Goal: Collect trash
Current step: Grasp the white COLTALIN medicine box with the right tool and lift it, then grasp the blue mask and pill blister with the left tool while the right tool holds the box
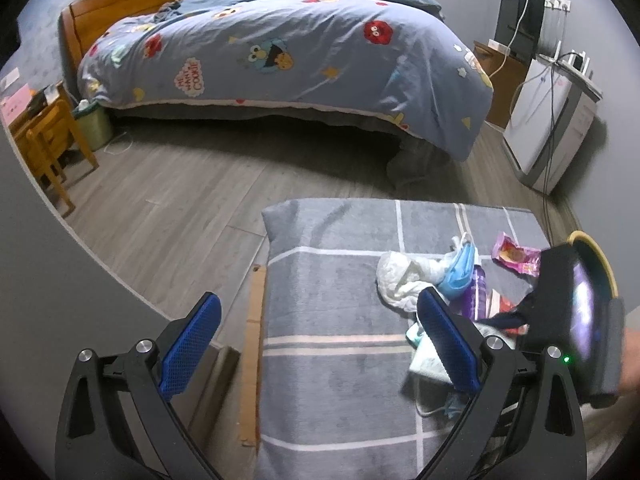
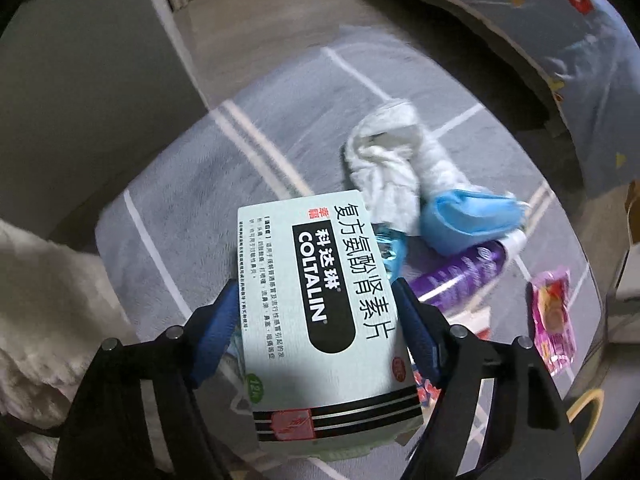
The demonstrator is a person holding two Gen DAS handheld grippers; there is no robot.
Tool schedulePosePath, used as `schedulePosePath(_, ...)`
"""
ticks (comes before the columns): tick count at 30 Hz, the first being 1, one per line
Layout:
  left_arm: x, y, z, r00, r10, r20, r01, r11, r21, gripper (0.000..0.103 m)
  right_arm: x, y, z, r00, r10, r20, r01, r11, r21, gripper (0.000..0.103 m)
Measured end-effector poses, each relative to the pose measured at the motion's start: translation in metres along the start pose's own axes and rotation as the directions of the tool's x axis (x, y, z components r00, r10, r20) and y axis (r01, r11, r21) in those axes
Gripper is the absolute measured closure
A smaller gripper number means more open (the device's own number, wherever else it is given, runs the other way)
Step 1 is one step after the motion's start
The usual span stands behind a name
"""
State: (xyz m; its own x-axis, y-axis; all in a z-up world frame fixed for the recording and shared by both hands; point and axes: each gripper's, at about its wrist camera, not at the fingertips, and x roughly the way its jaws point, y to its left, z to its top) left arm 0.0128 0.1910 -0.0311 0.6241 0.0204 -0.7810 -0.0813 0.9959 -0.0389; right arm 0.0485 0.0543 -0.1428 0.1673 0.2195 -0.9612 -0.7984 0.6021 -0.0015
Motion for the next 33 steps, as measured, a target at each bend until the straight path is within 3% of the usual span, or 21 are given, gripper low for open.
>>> schedulePosePath(6,0.007,-0.012,0.002,1.000,-0.003,-0.017,0.003,1.000,0.012,0.006,-0.041,-0.038,-0.015,0.996,-0.016,0.082,0.005,0.990,0.140,0.029)
schedulePosePath(10,0.022,-0.026,0.004,0.999,-0.018,-0.048,0.018,1.000,0.012,0.006,-0.064,-0.075,-0.033,0.995,-0.061,0.082,0.038,0.965,0.258,0.029)
schedulePosePath(16,0.051,-0.059,0.007,0.995,-0.055,-0.086,0.056,0.998,0.019,0.006,-0.092,-0.124,-0.080,0.985,-0.130,0.115,0.069,0.899,0.432,0.029)
schedulePosePath(20,0.067,-0.086,0.006,0.990,-0.095,-0.105,0.100,0.994,0.042,0.006,-0.097,-0.161,-0.106,0.983,-0.143,0.116,0.056,0.832,0.552,0.029)
schedulePosePath(24,0.083,-0.116,0.010,0.989,-0.103,-0.107,0.114,0.988,0.102,0.006,-0.097,-0.182,-0.119,0.982,-0.150,0.114,0.054,0.803,0.594,0.029)
schedulePosePath(33,0.122,-0.169,0.005,0.987,-0.095,-0.132,0.128,0.953,0.275,0.008,-0.091,-0.199,-0.134,0.984,-0.128,0.125,0.029,0.803,0.596,0.029)
